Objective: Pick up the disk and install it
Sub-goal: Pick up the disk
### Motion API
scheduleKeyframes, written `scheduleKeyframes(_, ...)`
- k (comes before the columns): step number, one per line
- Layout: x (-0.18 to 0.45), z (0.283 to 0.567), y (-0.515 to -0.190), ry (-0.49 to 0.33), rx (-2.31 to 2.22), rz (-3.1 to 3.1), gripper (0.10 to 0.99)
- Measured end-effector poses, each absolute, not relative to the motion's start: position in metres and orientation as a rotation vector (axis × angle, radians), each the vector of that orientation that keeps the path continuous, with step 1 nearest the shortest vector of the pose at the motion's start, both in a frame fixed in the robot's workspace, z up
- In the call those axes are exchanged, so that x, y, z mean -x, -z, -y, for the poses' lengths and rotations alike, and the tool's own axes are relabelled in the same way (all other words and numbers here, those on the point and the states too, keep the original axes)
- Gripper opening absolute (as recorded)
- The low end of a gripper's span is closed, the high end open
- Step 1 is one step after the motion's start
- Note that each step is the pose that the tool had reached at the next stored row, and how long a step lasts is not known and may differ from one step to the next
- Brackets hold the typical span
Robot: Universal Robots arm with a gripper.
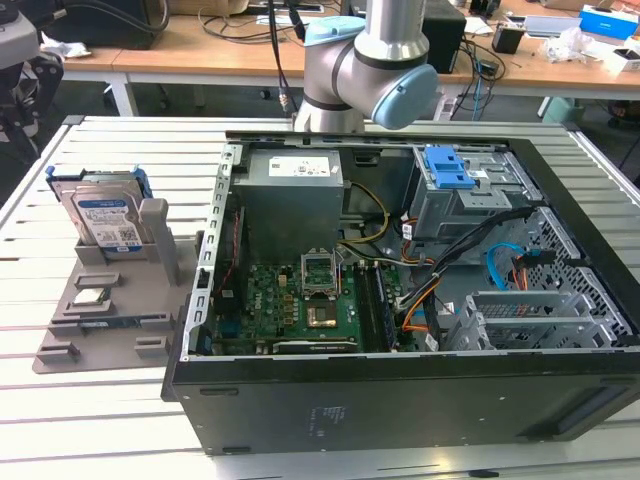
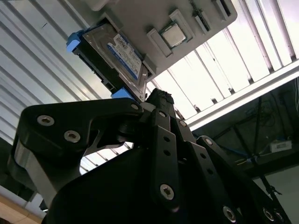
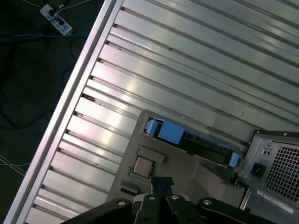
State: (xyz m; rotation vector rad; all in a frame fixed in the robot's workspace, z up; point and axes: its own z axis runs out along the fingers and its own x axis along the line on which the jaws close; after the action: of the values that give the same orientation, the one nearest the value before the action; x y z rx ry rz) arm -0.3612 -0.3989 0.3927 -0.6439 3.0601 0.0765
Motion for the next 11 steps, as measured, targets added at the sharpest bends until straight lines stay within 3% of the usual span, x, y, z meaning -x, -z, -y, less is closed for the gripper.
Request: scheduleKeyframes(11, 0.3612, 0.3988, -0.3927, -0.077, 0.779, -3.031, 0.102)
